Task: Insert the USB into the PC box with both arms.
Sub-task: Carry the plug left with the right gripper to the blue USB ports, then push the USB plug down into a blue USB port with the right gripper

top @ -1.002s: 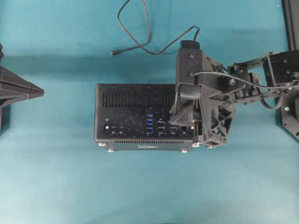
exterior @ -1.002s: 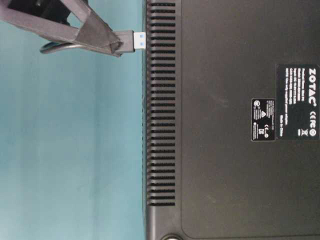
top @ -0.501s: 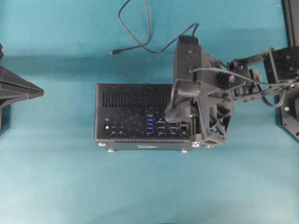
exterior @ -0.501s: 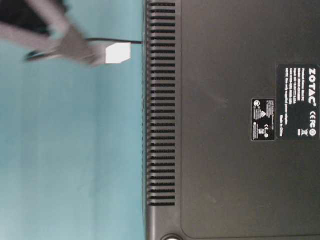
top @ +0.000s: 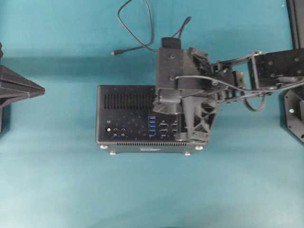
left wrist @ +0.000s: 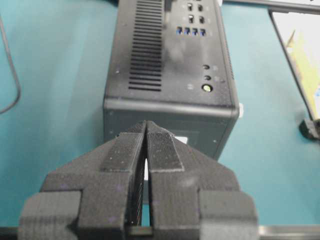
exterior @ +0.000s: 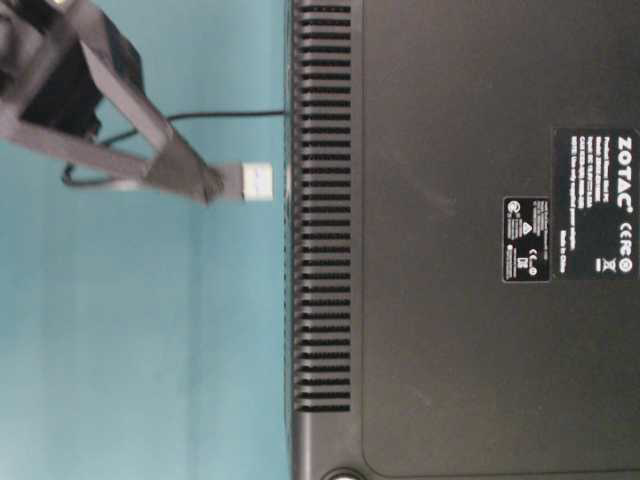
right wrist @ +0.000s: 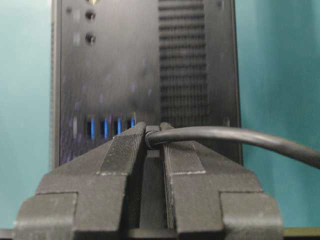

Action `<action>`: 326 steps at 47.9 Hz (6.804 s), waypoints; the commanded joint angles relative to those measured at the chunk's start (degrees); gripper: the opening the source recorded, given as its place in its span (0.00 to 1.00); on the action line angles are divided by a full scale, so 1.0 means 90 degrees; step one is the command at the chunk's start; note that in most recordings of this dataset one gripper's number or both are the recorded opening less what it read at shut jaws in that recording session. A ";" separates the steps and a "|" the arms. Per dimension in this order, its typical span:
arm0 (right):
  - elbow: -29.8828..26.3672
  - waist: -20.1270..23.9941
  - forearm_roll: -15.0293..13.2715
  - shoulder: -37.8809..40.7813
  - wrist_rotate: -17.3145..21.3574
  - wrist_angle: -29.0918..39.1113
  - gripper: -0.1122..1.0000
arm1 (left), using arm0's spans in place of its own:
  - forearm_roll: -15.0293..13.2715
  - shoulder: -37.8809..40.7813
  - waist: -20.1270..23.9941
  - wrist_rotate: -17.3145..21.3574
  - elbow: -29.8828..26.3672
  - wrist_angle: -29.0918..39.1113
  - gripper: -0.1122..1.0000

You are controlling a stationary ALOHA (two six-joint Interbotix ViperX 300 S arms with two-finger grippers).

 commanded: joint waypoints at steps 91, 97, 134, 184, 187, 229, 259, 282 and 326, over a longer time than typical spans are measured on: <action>-0.0283 0.0273 -0.0186 0.0303 -0.0068 0.0293 0.19 | 0.0010 0.0029 0.0176 -0.0029 -0.0020 -0.0293 0.10; -0.0273 0.0273 -0.0186 0.0303 -0.0068 0.0371 0.19 | 0.0020 0.0029 0.0186 -0.0029 -0.0020 -0.0283 0.10; -0.0283 0.0361 -0.0127 0.0332 -0.0059 0.0498 0.19 | 0.0010 0.0029 0.0176 -0.0029 -0.0029 -0.0283 0.10; -0.0254 0.0156 -0.0078 0.0381 -0.0078 0.0439 0.19 | 0.0010 -0.0020 0.0176 -0.0127 0.0010 -0.0283 0.10; -0.0264 0.0195 -0.0078 0.0381 -0.0059 0.0439 0.19 | 0.0010 -0.0029 0.0176 -0.0137 0.0020 -0.0283 0.10; -0.0352 0.0088 -0.0156 0.0371 -0.0088 0.0479 0.19 | 0.0010 -0.0039 0.0176 -0.0205 0.0059 -0.0283 0.10; -0.0479 0.0469 -0.0068 0.0361 -0.0039 0.0498 0.19 | 0.0020 -0.0088 0.0176 -0.0205 0.0059 -0.0283 0.10; -0.0537 0.0430 -0.0078 0.0361 -0.0039 0.0469 0.26 | 0.0010 -0.0117 0.0176 -0.0215 -0.0039 -0.0283 0.10; -0.0654 0.0352 -0.0547 0.0176 -0.0039 0.0674 0.53 | 0.0010 -0.0117 0.0176 -0.0215 -0.0059 -0.0283 0.10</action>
